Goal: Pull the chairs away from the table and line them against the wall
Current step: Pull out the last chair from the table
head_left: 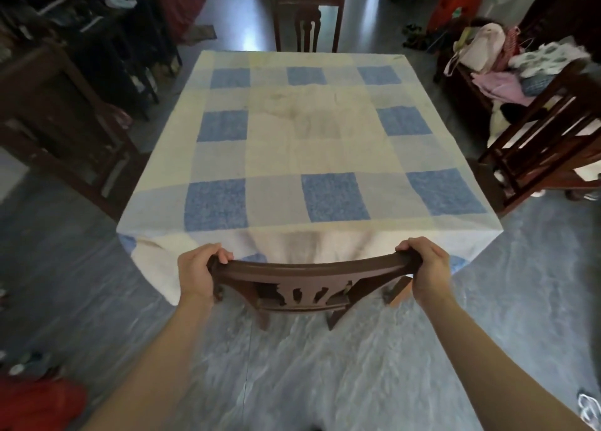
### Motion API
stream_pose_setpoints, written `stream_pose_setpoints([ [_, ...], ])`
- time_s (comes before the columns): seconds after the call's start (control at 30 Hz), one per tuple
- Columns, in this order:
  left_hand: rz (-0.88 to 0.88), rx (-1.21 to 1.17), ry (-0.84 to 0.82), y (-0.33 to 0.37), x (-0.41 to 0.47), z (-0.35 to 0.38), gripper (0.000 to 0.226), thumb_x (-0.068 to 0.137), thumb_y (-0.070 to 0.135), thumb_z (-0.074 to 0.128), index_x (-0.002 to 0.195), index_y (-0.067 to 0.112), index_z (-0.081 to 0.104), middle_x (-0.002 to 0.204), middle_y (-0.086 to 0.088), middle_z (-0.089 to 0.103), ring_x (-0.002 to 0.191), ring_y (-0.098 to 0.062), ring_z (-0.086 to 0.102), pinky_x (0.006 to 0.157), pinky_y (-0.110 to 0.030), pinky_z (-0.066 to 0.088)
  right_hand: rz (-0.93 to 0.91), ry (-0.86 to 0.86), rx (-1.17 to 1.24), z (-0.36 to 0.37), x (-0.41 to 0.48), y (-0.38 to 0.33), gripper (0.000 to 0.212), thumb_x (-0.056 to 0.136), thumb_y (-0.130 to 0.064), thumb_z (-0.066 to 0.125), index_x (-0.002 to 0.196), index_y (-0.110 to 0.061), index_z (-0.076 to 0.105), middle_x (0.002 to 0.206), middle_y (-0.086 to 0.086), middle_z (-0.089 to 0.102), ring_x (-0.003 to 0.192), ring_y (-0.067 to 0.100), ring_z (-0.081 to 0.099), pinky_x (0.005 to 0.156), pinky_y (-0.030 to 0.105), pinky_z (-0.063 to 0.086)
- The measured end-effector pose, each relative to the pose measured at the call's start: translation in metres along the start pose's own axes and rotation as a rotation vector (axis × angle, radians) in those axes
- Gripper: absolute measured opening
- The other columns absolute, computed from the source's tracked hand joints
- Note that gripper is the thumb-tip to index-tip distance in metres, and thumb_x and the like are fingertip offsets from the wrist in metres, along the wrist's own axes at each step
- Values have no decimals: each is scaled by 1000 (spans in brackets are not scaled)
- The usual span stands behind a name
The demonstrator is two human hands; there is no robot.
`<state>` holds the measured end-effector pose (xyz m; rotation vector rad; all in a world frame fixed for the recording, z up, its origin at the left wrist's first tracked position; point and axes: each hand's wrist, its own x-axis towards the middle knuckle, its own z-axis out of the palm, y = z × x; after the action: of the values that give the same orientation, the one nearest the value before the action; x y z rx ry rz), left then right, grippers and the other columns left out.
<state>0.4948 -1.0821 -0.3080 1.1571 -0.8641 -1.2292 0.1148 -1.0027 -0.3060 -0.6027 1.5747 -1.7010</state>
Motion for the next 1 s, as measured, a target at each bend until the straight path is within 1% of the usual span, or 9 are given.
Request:
stream_pose_setpoints([
  [0.13,7,16,38,0,-6,-5,30,72,12,57,42,12,60,51,-8,61,59,-23,63,69,-27,55,-14,27,-4,-3,-12,0,32,79,-1,56,52,-13,68,62,1,65,72,22,58,72,33,45],
  [0.23,15,44,49,-5,-23,-13,30,70,12,56,40,13,59,50,-7,61,57,-21,64,63,-23,55,-9,35,-33,-16,-30,4,26,73,-5,56,52,-13,68,60,-2,66,67,20,58,62,31,45],
  [0.33,18,55,47,-10,-48,-26,27,67,19,60,41,12,57,51,-9,60,59,-24,63,70,-29,53,-30,52,-44,-35,-57,11,23,74,-6,57,55,-11,70,61,-1,66,65,20,58,55,26,45],
  [0.43,1,83,30,-16,-76,-47,27,67,23,60,42,11,57,52,-11,60,62,-27,63,80,-41,49,-33,71,-40,-54,-89,17,18,75,-6,60,59,-2,68,68,18,66,74,38,58,72,41,48],
  [0.5,1,84,20,-18,-97,-59,27,67,23,61,42,13,58,51,-10,59,61,-28,64,83,-44,48,-24,85,-44,-66,-111,20,18,78,-3,60,65,9,65,76,32,65,77,51,57,77,56,47],
  [0.53,0,89,17,-19,-110,-65,27,67,23,60,42,13,58,51,-11,59,62,-28,65,84,-44,48,-19,94,-43,-72,-124,20,18,80,0,59,65,8,66,75,31,65,76,50,57,77,56,47],
  [0.67,-8,111,10,-18,-154,-89,27,68,24,59,43,12,57,52,-13,59,64,-32,66,85,-49,48,-48,84,0,-89,-178,15,35,86,5,55,56,-8,69,61,5,67,68,30,59,64,27,52],
  [0.87,-69,78,5,-19,-210,-115,32,68,26,63,45,7,54,53,-14,56,62,-30,64,85,-48,46,-19,105,-10,-118,-234,17,35,87,7,54,57,-3,66,64,14,65,67,33,60,59,27,52],
  [1.0,-96,67,13,-24,-231,-124,33,67,27,65,43,8,55,51,-12,54,59,-27,62,86,-49,46,-18,99,-27,-127,-254,17,38,87,9,52,55,-5,67,62,9,65,60,22,62,56,20,51],
])
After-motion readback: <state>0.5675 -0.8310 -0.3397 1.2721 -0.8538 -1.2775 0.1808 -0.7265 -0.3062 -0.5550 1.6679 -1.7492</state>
